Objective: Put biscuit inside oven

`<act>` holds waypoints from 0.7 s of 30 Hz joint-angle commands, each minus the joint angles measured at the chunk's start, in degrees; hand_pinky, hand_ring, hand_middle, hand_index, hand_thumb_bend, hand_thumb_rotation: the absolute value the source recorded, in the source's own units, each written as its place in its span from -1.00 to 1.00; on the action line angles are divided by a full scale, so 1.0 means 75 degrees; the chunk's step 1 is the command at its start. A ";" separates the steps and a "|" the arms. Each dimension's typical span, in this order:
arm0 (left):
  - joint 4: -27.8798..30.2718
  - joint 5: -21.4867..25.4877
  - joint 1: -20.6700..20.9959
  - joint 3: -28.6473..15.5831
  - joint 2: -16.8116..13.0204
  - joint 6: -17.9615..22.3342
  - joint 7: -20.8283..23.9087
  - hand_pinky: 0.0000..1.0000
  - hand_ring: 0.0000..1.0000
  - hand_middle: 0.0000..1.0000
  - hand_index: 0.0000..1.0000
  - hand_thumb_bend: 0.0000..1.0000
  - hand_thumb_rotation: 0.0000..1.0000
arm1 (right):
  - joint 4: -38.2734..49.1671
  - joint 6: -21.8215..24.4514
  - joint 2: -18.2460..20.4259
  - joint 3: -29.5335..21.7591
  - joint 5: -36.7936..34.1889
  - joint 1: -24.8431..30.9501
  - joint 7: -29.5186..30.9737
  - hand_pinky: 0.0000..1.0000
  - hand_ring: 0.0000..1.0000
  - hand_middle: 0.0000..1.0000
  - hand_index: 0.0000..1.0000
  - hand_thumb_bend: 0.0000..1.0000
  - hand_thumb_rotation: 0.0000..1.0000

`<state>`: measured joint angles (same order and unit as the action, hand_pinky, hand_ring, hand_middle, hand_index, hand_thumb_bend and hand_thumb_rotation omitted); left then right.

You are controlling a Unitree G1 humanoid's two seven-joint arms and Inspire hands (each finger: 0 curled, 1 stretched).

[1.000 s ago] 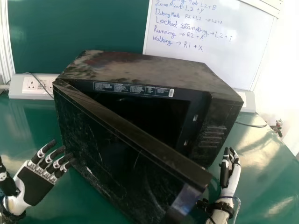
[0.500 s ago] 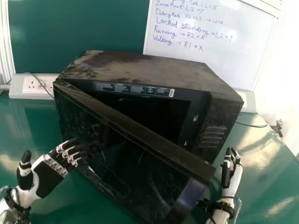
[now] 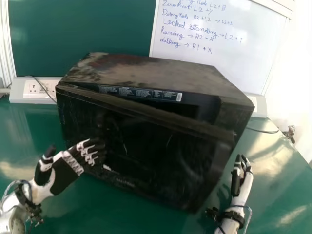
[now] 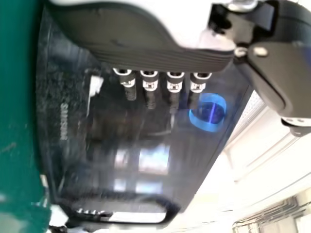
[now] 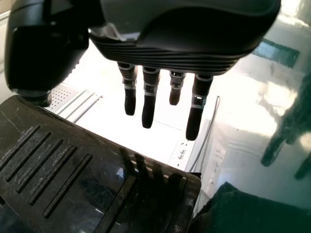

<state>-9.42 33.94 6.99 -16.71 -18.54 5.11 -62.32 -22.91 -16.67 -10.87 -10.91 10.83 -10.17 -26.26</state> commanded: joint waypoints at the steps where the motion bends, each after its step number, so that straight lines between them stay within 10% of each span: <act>1: -0.0096 -0.0193 0.0154 0.0175 0.0002 0.0102 0.0137 0.28 0.73 0.78 0.62 -1.00 -1.00 | -0.0111 0.0039 0.0100 0.0027 0.0077 0.0073 -0.0083 0.29 0.50 0.66 0.79 0.66 1.00; 10: -0.0351 -0.0611 0.0554 0.0489 0.0186 0.0509 0.0626 0.37 0.74 0.83 0.64 -1.00 -1.00 | -0.0229 -0.0042 0.0084 0.0035 0.0027 0.0028 -0.0031 0.33 0.53 0.68 0.78 0.62 1.00; 15: -0.0703 -0.0785 0.0885 0.0594 0.0294 0.0687 0.0891 0.38 0.82 0.87 0.65 -0.13 -1.00 | -0.0262 0.0042 0.0056 0.0054 0.0126 0.0008 -0.0101 0.23 0.45 0.61 0.78 0.67 1.00; 21: -0.0968 -0.0870 0.1150 0.0664 0.0420 0.0844 0.1092 0.48 0.98 0.96 0.64 0.16 -0.94 | -0.0287 -0.0002 0.0059 0.0043 0.0119 0.0017 -0.0103 0.25 0.48 0.65 0.79 0.66 1.00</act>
<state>-15.90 27.79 14.69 -12.24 -15.87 10.65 -54.52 -23.59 -16.40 -10.93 -10.78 11.29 -10.70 -26.56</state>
